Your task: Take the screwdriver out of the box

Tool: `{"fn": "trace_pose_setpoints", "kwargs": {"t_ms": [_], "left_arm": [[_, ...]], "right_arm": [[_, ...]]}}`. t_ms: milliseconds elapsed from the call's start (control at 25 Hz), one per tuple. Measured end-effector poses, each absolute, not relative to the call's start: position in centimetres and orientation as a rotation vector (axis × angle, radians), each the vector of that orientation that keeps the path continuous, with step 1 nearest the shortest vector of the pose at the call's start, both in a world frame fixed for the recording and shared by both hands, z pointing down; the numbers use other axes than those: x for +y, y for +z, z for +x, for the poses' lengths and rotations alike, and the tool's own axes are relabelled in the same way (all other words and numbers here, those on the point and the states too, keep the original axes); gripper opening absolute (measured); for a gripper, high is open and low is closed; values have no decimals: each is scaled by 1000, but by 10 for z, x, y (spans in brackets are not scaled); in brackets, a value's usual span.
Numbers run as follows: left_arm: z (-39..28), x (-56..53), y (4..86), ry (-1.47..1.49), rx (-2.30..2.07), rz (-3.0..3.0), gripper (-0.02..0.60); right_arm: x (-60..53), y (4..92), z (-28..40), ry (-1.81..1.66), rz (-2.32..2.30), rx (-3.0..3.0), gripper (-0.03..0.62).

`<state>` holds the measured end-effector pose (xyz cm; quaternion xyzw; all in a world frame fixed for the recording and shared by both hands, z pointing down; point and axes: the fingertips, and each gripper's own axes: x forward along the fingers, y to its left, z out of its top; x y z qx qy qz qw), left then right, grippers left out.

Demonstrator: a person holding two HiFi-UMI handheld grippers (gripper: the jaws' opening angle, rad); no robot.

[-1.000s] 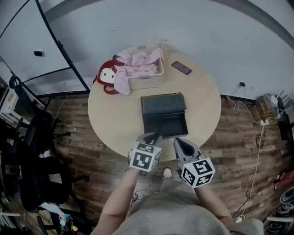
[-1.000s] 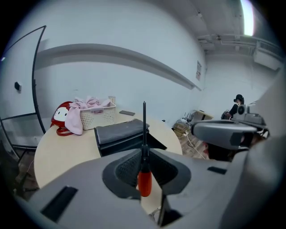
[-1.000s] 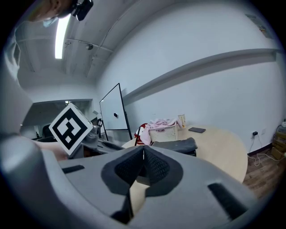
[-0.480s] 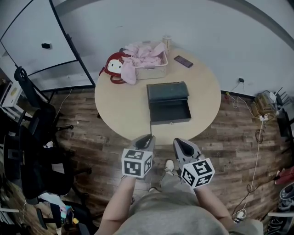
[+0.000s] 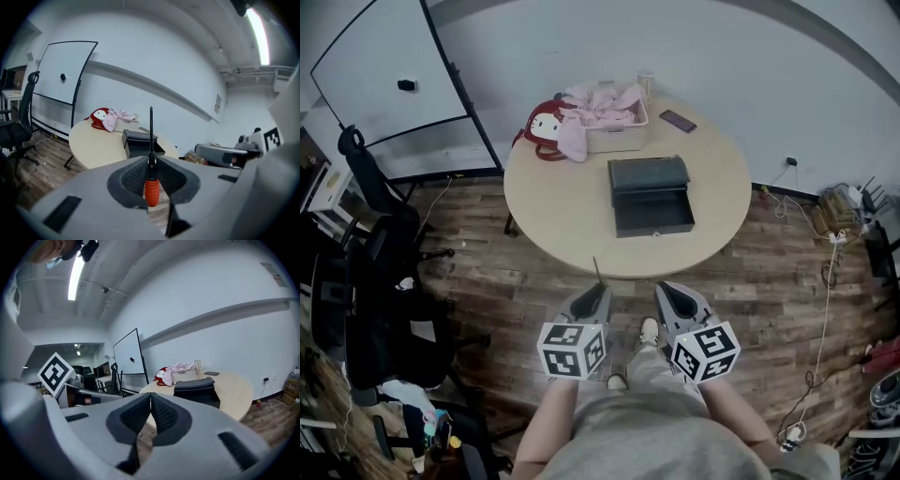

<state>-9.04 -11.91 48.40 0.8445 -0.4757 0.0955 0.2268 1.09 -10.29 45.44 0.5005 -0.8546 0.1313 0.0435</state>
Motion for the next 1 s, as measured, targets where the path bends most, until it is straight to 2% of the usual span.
{"fn": "trace_pose_setpoints", "kwargs": {"t_ms": [440, 1000], "left_arm": [[-127, -84, 481, 160, -1390, 2300, 49], [-128, -87, 476, 147, -1386, 2311, 49]], "right_arm": [[-74, 458, -8, 403, 1509, -2626, 0], [-73, 451, -14, 304, 1494, -2605, 0]]}}
